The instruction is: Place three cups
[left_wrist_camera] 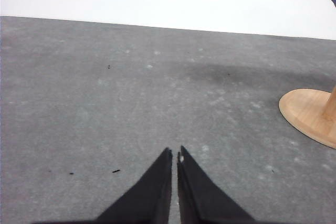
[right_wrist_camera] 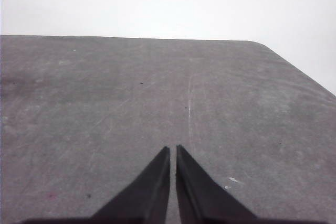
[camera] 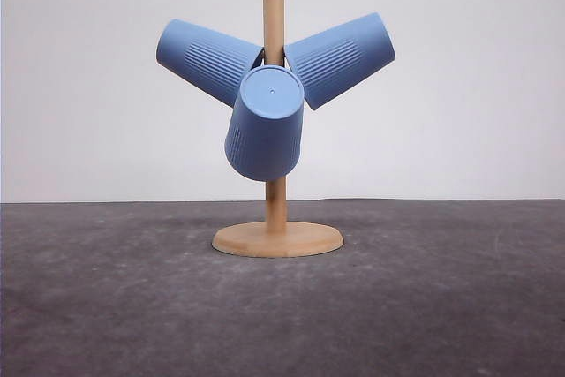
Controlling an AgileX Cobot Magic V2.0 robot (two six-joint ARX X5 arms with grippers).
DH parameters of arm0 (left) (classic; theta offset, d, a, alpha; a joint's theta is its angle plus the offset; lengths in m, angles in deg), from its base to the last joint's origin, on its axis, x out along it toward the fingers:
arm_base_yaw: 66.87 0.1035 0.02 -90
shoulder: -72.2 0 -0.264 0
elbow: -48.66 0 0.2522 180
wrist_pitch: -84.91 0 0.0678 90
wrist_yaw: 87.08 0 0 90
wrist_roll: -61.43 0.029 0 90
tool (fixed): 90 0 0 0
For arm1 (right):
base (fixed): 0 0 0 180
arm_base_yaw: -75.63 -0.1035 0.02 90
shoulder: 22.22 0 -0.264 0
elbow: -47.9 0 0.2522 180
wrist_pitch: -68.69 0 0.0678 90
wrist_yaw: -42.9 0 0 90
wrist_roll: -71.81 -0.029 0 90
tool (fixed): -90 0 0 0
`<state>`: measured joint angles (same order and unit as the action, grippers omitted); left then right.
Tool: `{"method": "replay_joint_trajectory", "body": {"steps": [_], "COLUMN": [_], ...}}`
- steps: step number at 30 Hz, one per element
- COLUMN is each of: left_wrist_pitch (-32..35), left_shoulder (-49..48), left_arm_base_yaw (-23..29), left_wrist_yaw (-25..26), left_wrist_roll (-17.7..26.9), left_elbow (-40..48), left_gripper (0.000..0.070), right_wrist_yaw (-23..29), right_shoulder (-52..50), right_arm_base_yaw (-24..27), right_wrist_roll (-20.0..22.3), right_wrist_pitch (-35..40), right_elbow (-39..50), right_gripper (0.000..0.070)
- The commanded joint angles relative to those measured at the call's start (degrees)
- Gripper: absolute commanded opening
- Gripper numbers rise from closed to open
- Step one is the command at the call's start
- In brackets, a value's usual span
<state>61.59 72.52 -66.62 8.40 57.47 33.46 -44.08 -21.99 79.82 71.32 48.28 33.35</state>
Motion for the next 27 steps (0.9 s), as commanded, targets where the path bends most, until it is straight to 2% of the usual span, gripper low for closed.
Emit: {"method": "replay_joint_trajectory", "body": {"steps": [1, 27], "left_wrist_pitch": [0.76, 0.76], "left_shoulder": [-0.04, -0.04], "left_arm_base_yaw": [0.11, 0.11], "left_wrist_yaw": [-0.11, -0.11], "left_wrist_roll": [0.02, 0.02], "left_elbow": [0.72, 0.72], "left_gripper": [0.0, 0.0], "right_wrist_yaw": [0.02, 0.02], "right_shoulder": [-0.02, -0.02], "right_arm_base_yaw": [0.13, 0.13], "right_wrist_roll": [-0.98, -0.98], "right_wrist_pitch": [0.65, 0.65], "right_elbow": [0.15, 0.15], "right_gripper": [0.0016, 0.0016]}}
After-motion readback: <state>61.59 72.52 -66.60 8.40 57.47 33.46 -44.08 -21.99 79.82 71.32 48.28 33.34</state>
